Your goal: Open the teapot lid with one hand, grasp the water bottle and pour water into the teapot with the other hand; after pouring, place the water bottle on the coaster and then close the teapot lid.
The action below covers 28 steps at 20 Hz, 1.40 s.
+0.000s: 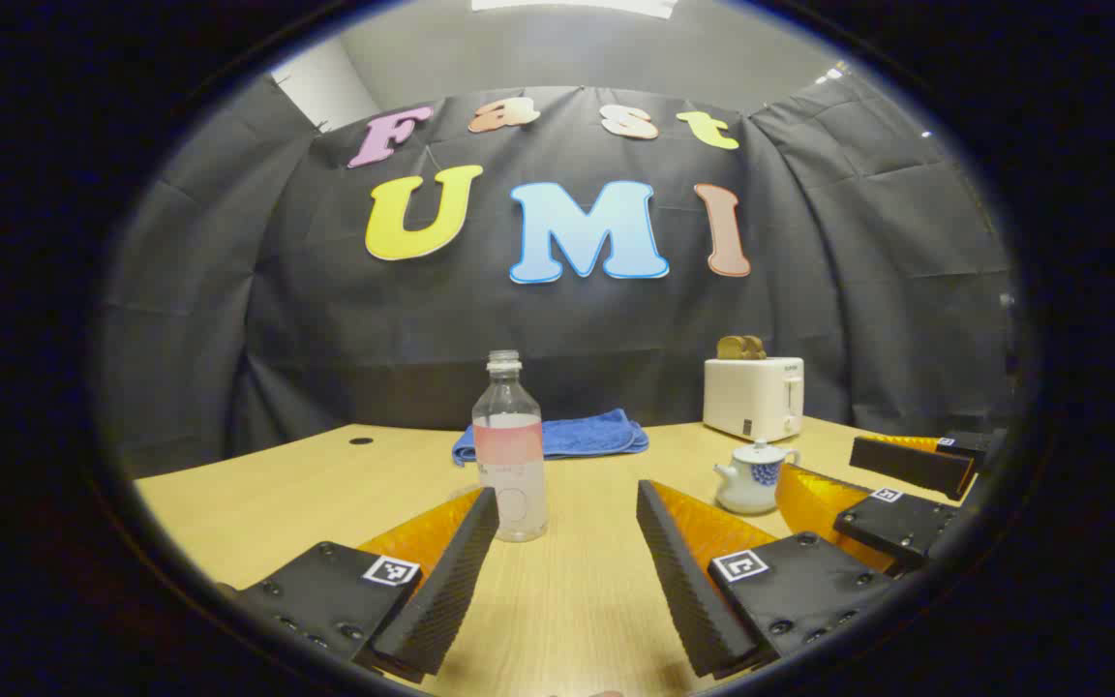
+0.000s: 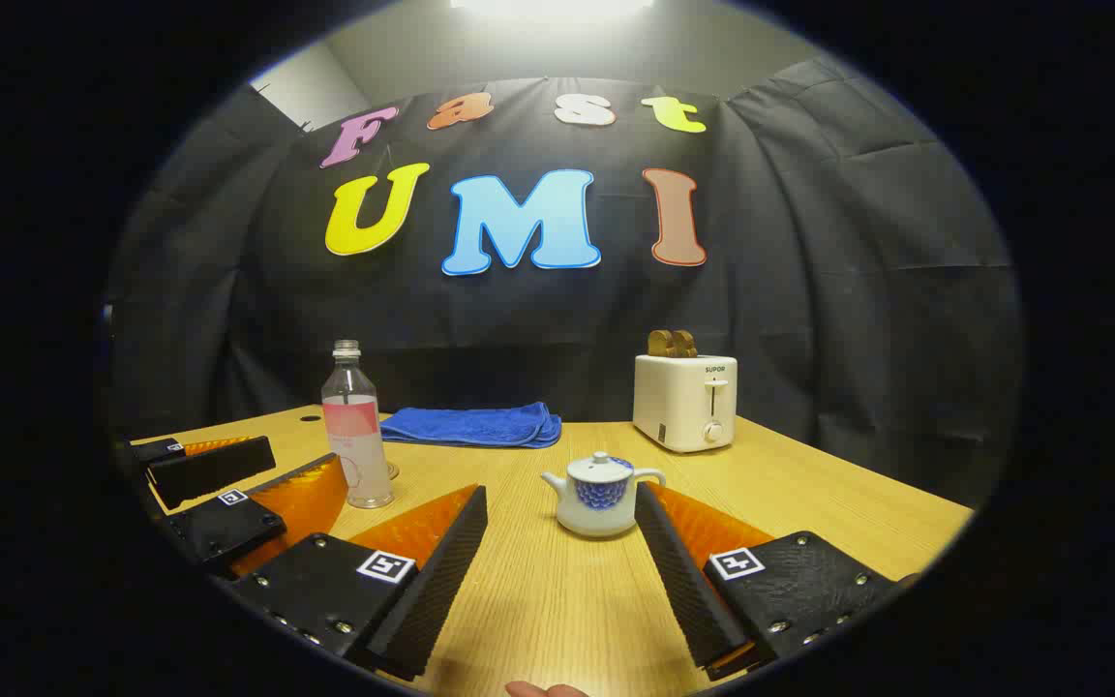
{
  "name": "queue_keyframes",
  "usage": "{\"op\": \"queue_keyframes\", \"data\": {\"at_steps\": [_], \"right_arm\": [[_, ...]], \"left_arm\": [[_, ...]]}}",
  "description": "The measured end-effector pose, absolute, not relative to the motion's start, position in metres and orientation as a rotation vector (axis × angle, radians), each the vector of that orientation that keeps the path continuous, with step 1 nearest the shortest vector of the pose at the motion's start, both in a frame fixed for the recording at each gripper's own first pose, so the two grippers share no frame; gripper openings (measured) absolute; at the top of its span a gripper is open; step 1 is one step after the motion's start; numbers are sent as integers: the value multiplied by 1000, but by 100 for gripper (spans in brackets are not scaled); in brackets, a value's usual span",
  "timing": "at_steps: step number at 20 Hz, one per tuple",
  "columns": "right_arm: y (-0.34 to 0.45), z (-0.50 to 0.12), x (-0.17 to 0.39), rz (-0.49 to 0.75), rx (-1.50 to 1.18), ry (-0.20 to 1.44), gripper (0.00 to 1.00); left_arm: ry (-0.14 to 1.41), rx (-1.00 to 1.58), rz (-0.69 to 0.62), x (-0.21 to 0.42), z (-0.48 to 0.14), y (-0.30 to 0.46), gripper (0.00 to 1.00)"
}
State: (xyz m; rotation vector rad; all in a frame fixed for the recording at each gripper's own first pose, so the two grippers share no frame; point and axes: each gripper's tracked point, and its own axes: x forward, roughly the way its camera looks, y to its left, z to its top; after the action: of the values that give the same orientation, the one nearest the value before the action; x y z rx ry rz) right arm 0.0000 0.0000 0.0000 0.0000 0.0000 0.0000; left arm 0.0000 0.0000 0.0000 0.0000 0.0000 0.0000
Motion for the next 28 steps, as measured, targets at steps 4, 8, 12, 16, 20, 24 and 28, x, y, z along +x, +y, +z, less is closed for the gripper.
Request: {"op": "queue_keyframes", "data": {"at_steps": [4, 8, 12, 16, 20, 24, 28], "right_arm": [[3, 0, -1, 39, -2, -1, 95], [3, 0, -1, 40, -2, 0, 95], [-3, 0, -1, 18, 0, 1, 95], [-9, 0, -1, -18, 1, 1, 95], [-11, 0, -1, -25, -1, 2, 95], [-9, 0, 3, -17, 0, 3, 95], [-9, -4, 11, -4, -1, 31, 95]], "left_arm": [[2, -2, -30, -5, -1, 8, 100], [1, 0, -3, -4, -1, 14, 99], [1, 1, 15, -2, -1, 14, 99], [5, 3, 8, -1, -2, 13, 99], [1, 2, -5, 2, 0, 9, 99], [1, -2, -35, 2, -1, 1, 99], [-9, -12, -88, 1, 5, -16, 100]]}}
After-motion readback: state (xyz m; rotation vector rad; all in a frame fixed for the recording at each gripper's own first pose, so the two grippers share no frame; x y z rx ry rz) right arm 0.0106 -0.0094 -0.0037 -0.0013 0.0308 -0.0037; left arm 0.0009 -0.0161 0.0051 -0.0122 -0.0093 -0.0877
